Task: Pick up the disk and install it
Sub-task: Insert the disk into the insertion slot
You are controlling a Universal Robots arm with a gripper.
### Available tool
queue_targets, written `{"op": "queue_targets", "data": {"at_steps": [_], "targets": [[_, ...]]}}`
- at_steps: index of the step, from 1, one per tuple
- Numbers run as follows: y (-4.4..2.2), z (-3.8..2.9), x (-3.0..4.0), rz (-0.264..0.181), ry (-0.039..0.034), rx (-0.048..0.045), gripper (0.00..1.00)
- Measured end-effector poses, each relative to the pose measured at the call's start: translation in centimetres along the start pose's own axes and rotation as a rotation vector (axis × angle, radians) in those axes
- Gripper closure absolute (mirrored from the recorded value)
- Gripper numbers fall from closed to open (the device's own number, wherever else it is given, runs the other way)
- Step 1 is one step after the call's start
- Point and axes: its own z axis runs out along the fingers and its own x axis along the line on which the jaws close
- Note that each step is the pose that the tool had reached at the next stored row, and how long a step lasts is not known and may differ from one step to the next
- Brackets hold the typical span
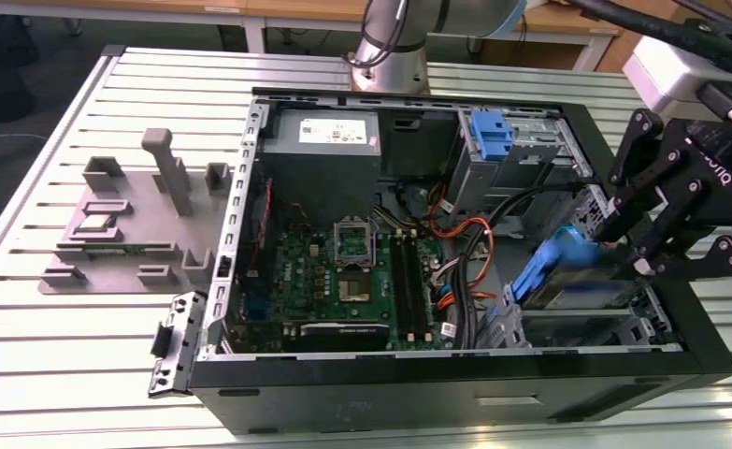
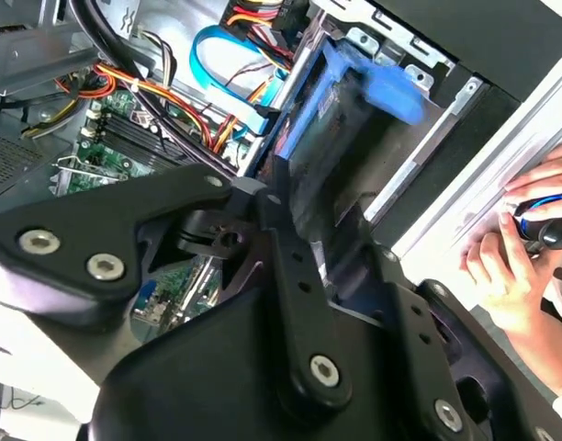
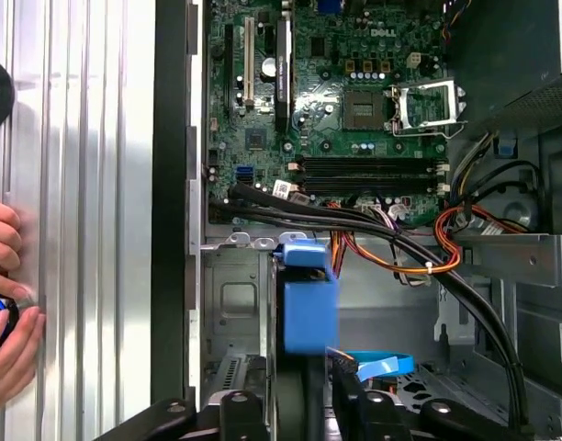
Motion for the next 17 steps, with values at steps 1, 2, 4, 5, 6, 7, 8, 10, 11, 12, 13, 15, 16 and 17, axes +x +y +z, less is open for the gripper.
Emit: {"op": "queue_targets", "data": {"at_steps": [1,2,4,5,6,7,8,10,11,12,13,15,16,17], "targets": [[0.0,0.0,0.0,0.0,0.0,0.0,0.58],[0.0,0.0,0.0,0.0,-0.0001,0.0,0.58],[0.0,0.01,0.0,0.0,-0.0002,0.0,0.58],[0.0,0.02,0.0,0.0,-0.0005,0.0002,0.58],[0.04,0.13,0.0,0.0,-0.0027,0.0017,0.58],[0.08,0.22,0.01,-0.001,-0.0046,0.0038,0.58],[0.13,0.32,0.02,-0.002,-0.0068,0.0053,0.58],[0.18,0.55,0.02,-0.005,-0.0111,0.0081,0.58],[0.19,0.65,0.02,-0.006,-0.0133,0.0091,0.58],[0.2,0.76,0.01,-0.008,-0.0156,0.01,0.58],[0.2,0.85,-0.08,-0.009,-0.0164,0.0105,0.58],[0.21,0.99,-0.37,-0.01,-0.0167,0.0107,0.58],[0.21,1.04,-0.53,-0.011,-0.0168,0.0107,0.58],[0.21,1.09,-0.67,-0.012,-0.0168,0.0107,0.58]]}}
